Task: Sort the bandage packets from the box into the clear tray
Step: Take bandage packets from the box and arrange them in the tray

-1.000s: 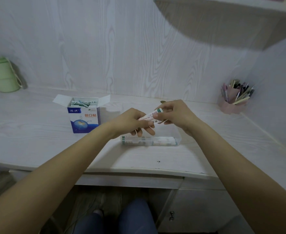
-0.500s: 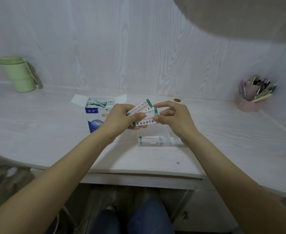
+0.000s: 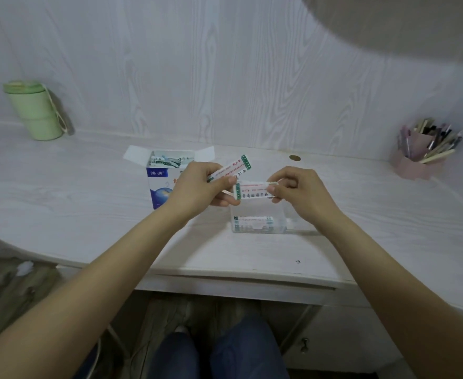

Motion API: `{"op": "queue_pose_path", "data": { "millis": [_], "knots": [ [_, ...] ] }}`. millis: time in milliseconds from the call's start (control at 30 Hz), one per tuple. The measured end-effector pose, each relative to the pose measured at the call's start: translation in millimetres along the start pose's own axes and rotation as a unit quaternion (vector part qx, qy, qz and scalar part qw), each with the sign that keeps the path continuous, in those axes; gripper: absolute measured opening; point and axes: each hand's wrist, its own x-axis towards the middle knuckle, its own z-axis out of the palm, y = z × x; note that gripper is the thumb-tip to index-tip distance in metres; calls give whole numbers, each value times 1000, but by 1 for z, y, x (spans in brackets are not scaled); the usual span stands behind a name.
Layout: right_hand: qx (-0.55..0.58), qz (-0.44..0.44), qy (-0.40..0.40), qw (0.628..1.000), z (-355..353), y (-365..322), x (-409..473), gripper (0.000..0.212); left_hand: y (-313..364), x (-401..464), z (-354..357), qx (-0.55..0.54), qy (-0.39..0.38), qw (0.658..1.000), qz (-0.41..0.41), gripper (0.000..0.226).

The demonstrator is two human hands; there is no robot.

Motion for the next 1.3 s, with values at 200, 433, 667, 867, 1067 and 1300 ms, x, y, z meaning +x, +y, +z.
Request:
{"op": "queue_pose_path", "data": {
  "millis": [200,433,667,867,1067,1300],
  "knots": [
    [-93,63,-34,993,-4,11,1,2,1,-2,-7,-7,40,999,-3,8],
    [-214,75,-95,969,12,5,6,10,-3,-2,-10,8,38,999,-19,11],
    [-308,40,-113,944,23,4,8,3,-2,-3,-8,25,11,1000,-9,18],
    [-208,26,-88,974,14,-4,10,10,-5,0,-4,64,-45,997,-16,23],
    [21,-3,-129,991,1,-20,7,29,-7,3,8,93,-108,990,-25,13],
    [23,30,-17,999,-3,0,6,14,-14,11,12,197,0,979,40,6]
  ]
}}
